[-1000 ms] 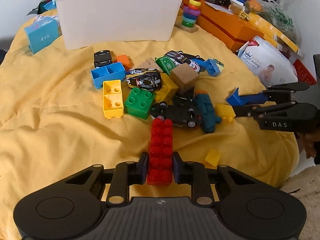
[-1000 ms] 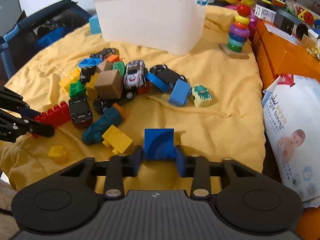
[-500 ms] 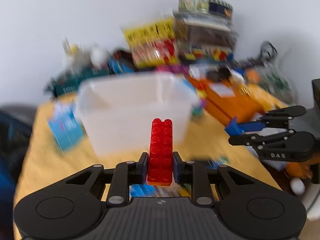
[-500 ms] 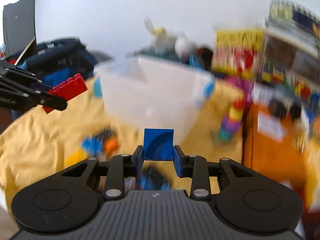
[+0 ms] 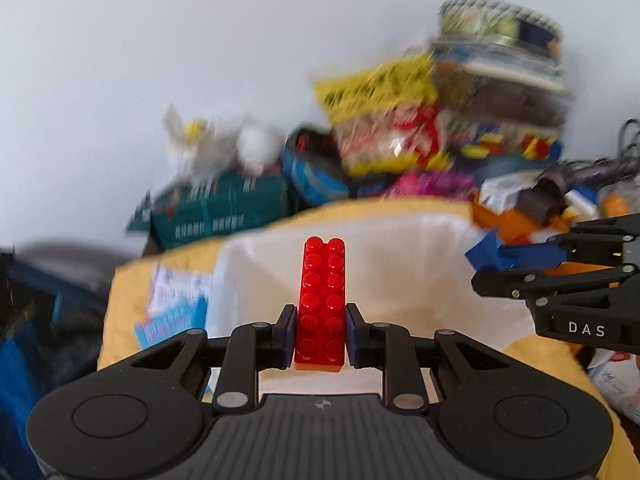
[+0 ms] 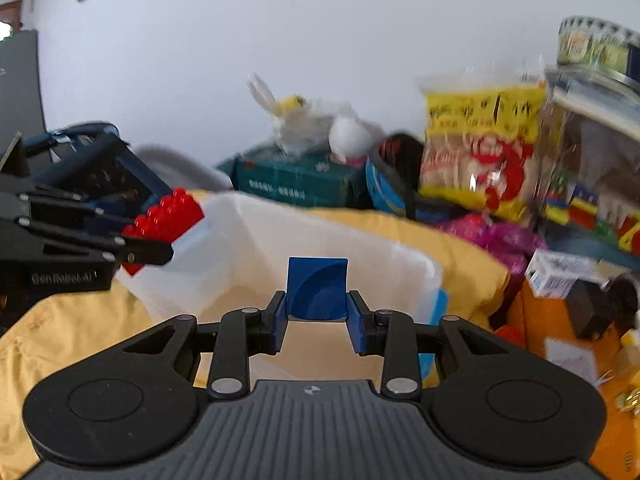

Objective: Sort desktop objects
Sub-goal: 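Open the left tool over the white bin while the right tool releases the blue block, then move both tools back down to the toy pile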

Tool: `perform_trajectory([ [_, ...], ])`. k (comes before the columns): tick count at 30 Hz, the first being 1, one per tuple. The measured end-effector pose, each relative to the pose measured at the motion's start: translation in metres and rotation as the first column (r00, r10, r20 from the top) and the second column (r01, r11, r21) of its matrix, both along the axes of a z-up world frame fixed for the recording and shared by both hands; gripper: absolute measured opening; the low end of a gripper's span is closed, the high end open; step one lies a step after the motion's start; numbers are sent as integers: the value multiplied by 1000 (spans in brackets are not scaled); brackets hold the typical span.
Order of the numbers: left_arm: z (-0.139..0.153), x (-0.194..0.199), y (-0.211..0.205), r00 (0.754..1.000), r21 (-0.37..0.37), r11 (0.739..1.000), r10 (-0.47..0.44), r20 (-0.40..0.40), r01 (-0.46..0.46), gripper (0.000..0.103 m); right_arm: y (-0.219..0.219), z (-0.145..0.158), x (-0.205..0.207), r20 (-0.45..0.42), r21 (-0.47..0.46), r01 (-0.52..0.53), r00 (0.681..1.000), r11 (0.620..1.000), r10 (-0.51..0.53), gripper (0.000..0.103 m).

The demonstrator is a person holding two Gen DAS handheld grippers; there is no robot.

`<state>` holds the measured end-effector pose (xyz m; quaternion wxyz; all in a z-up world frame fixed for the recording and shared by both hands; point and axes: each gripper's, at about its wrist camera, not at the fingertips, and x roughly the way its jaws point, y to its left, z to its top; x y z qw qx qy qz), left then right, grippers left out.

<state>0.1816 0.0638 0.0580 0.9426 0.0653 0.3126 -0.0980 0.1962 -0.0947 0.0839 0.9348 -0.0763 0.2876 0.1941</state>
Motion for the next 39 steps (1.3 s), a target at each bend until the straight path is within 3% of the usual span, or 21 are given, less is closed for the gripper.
perform_trajectory([
  [3, -11, 7, -4, 1000, 50, 998, 26, -9, -26, 32, 8, -9, 6, -19, -29, 3, 1000, 1000, -4, 41],
  [5, -9, 2, -3, 1000, 29, 999, 18, -3, -18, 50, 8, -6, -2, 5, -12, -6, 1000, 1000, 6, 40],
  [7, 0, -13, -3, 999, 9, 1000, 17, 35, -17, 58, 5, -1, -12, 36, 7, -18, 999, 1000, 17, 42],
  [10, 11, -38, -9, 995, 36, 999, 18, 100, -21, 77, -2, 5, -23, 59, 55, -22, 998, 998, 19, 54],
  [15, 6, -81, -16, 996, 74, 997, -21, 86, 15, 82, -16, 4, -53, 58, 92, -32, 998, 995, 27, 64],
  [20, -36, -124, -15, 999, 91, 996, -11, -35, 15, 82, -30, -27, -93, -64, 68, 7, 998, 998, -3, 70],
  [24, -74, -145, -12, 984, 48, 999, -4, -180, 12, 82, -38, -61, -119, -159, 13, 18, 987, 1000, -16, 70],
  [27, -88, -162, -6, 975, -24, 1000, 0, -223, -6, 82, -40, -80, -137, -201, -29, 5, 980, 1000, -11, 70],
  [30, -100, -171, -10, 959, -27, 999, -40, -282, 34, 82, -42, -92, -155, -245, -26, -4, 970, 1000, -3, 70],
  [33, -105, -183, -19, 948, 7, 995, -91, -304, 97, 81, -38, -102, -172, -284, -40, -44, 958, 998, 31, 68],
  [39, -103, -200, -35, 949, 22, 983, -171, -265, 183, 81, -35, -107, -181, -323, -42, -48, 946, 998, 32, 61],
])
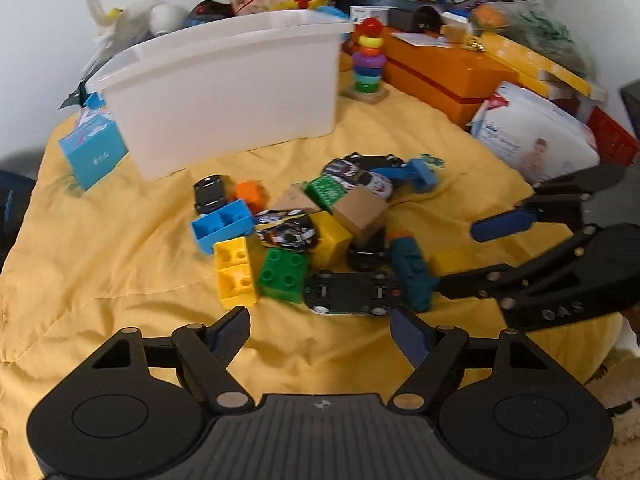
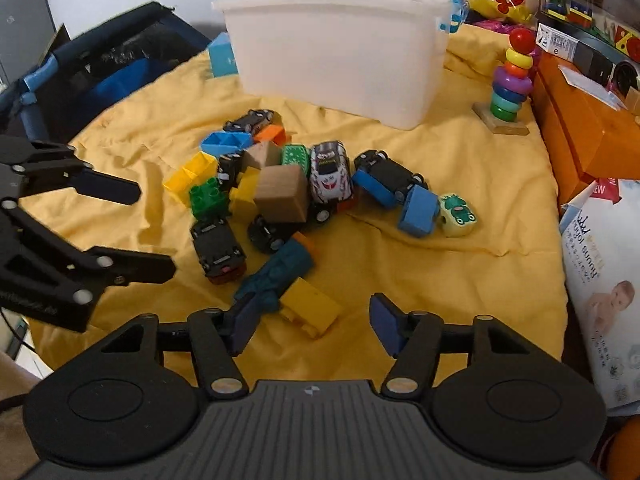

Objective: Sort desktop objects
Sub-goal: 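Move both tools back down to the toy pile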

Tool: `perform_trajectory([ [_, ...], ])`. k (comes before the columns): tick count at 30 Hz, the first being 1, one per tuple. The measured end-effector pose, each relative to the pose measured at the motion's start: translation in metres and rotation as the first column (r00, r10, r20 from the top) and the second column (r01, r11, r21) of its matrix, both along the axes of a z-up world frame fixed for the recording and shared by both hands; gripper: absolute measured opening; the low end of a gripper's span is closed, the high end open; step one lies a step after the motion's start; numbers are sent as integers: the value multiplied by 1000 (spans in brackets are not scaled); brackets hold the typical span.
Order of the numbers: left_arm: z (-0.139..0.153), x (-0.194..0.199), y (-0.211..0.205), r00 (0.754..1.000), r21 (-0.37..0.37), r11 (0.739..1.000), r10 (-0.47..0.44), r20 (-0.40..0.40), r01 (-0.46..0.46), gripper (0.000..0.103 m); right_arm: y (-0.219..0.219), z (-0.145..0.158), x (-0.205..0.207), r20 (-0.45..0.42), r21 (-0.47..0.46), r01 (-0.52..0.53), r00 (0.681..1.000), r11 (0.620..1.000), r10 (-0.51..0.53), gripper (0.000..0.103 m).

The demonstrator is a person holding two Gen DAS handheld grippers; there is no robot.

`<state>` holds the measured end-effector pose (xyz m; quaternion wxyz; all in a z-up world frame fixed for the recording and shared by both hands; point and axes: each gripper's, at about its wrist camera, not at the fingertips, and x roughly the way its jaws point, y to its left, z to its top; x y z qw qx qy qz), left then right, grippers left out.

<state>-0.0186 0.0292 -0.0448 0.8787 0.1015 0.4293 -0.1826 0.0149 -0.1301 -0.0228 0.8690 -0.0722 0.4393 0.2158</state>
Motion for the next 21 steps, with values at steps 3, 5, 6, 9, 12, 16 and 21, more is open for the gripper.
perform_trajectory([
  [3, -5, 1, 4, 999, -35, 999, 13, -47, -15, 81, 2, -1, -1, 10, -16, -19, 1000, 1000, 19, 59],
  [5, -8, 2, 6, 997, -66, 997, 25, -70, -30, 80, 7, -3, -1, 3, -37, -65, 998, 997, 65, 60],
  [6, -8, 3, 7, 996, -83, 996, 29, -80, -35, 80, 9, -7, 0, -12, -46, -90, 996, 995, 89, 60],
  [9, -8, 0, 3, 997, -87, 996, 28, -75, -35, 79, 15, -12, -3, -15, -71, -119, 993, 990, 118, 60],
  [12, -8, -4, -5, 998, -71, 997, 7, -64, -12, 79, 17, -12, -6, 0, -95, -135, 991, 986, 135, 59],
  [16, -5, -12, -12, 998, -66, 997, -48, -48, 45, 77, 14, -8, -10, 36, -118, -131, 990, 984, 136, 59],
  [21, -5, -23, -20, 992, -52, 992, -116, -55, 113, 69, 11, -6, -17, 61, -160, -169, 982, 973, 181, 24],
])
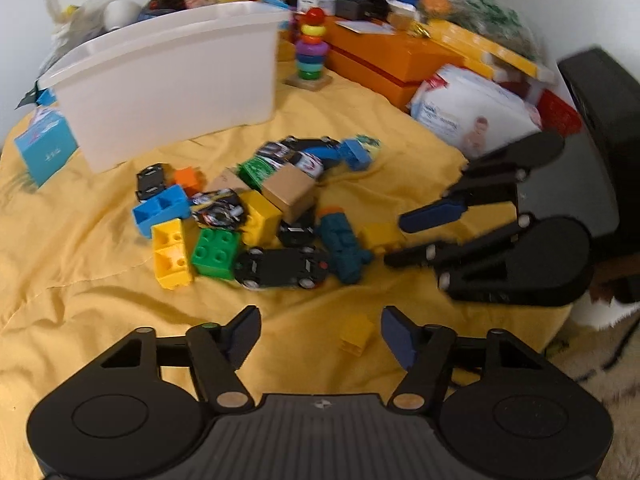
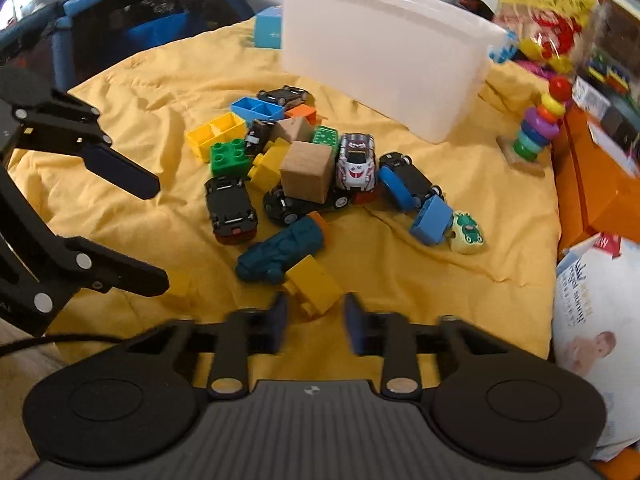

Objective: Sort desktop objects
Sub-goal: 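Move both tools back down to the toy pile, then grasp a small yellow brick with the left tool while the right grasps another yellow brick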

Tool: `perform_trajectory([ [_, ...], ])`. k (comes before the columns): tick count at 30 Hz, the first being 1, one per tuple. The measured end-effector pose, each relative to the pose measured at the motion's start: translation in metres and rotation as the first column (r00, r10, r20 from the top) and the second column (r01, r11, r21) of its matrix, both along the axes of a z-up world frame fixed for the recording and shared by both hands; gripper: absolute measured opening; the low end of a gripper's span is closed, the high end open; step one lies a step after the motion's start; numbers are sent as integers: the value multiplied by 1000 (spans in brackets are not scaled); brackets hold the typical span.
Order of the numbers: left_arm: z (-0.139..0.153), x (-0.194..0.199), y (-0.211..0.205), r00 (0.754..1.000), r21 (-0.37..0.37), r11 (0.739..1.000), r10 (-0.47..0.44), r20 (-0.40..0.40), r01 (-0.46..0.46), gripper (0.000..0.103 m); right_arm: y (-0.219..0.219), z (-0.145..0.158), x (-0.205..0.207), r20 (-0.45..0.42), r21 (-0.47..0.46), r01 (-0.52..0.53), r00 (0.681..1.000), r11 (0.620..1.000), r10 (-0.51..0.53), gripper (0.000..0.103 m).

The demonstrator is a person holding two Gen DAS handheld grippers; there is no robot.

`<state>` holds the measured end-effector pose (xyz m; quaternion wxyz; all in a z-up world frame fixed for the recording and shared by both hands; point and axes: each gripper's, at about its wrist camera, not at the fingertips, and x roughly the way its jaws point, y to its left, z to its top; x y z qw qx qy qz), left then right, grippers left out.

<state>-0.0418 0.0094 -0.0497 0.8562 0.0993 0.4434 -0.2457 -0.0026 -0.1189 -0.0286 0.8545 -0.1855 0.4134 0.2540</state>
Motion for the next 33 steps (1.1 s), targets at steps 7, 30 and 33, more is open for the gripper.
perform_trajectory([
  [7, -1, -7, -10, 999, 34, 999, -36, 9, 36, 62, -3, 4, -5, 15, 3, -52, 999, 999, 52, 23],
  [30, -20, 2, -24, 993, 26, 993, -114, -39, 115, 29, -25, 5, 17, -83, 71, -19, 996, 997, 25, 17],
  [33, -23, 5, -28, 990, 49, 989, -135, -47, 137, 23, -25, -1, 17, -113, 68, -3, 994, 998, 11, 17],
])
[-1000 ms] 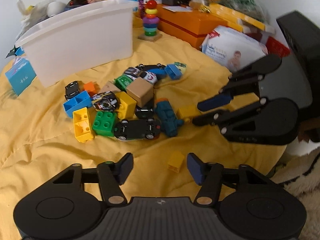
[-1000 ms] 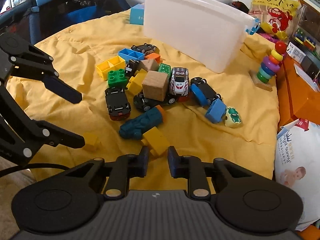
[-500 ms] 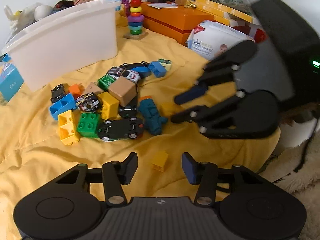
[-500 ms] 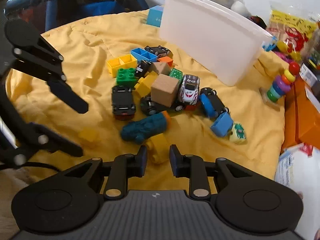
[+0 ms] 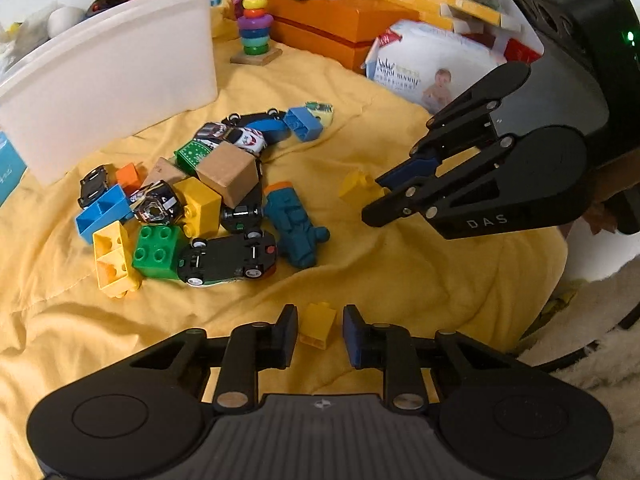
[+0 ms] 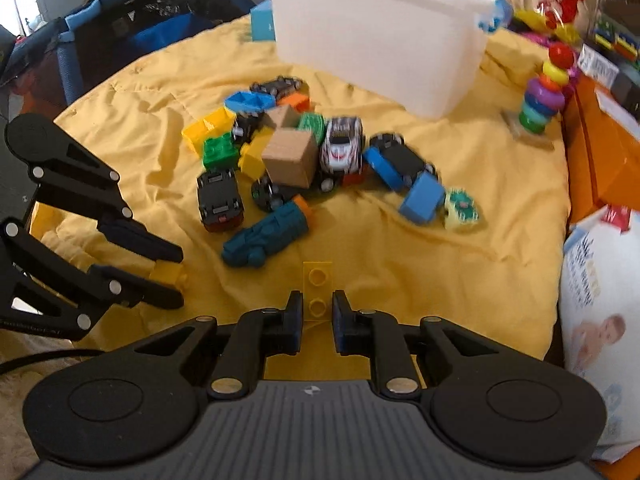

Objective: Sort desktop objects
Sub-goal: 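Grasp a small yellow brick with the left tool while the right grasps another yellow brick, then lift both yellow bricks over the white bin and open both tools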

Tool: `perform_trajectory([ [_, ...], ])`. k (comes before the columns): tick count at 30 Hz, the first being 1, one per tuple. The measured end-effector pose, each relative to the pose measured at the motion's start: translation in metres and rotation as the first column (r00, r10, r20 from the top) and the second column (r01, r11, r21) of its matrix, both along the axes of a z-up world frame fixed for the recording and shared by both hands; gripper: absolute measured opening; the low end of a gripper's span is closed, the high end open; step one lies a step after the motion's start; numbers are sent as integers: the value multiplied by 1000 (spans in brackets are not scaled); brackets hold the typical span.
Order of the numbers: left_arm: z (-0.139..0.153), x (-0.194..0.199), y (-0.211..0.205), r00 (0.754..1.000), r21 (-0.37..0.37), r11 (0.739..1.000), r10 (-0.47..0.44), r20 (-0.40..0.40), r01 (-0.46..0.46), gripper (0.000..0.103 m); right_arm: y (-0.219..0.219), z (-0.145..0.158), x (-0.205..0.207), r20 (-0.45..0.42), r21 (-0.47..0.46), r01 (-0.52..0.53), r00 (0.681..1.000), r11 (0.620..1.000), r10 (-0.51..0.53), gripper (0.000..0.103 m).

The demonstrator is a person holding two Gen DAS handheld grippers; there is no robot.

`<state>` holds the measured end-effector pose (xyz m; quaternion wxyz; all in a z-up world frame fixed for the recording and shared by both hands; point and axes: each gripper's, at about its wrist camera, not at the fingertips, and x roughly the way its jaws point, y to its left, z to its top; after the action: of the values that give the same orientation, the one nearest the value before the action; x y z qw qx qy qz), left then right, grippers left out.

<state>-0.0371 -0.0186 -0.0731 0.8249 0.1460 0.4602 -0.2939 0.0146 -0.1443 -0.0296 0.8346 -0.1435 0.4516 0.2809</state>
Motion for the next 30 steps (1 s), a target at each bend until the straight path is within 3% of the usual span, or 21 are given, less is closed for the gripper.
perform_trajectory([
  [5, 5, 1, 1, 999, -22, 1000, -9, 33, 10, 22, -1, 2, -2, -10, 23, 17, 1000, 1000, -17, 17],
  [11, 17, 11, 12, 996, -47, 997, 56, 73, -53, 22, -2, -3, 0, -36, 45, 55, 998, 997, -54, 17],
  [18, 66, 37, 37, 967, -94, 988, 137, 213, -120, 22, -7, 45, 14, 104, 98, 68, 992, 993, -78, 17],
  [25, 119, 85, 62, 908, -125, 977, 209, 362, -175, 22, 8, 99, 46, 318, 120, 37, 945, 992, -73, 17],
  [30, 146, 129, 61, 832, -78, 975, 220, 509, -210, 22, 29, 126, 86, 409, 153, 31, 908, 988, -92, 17],
])
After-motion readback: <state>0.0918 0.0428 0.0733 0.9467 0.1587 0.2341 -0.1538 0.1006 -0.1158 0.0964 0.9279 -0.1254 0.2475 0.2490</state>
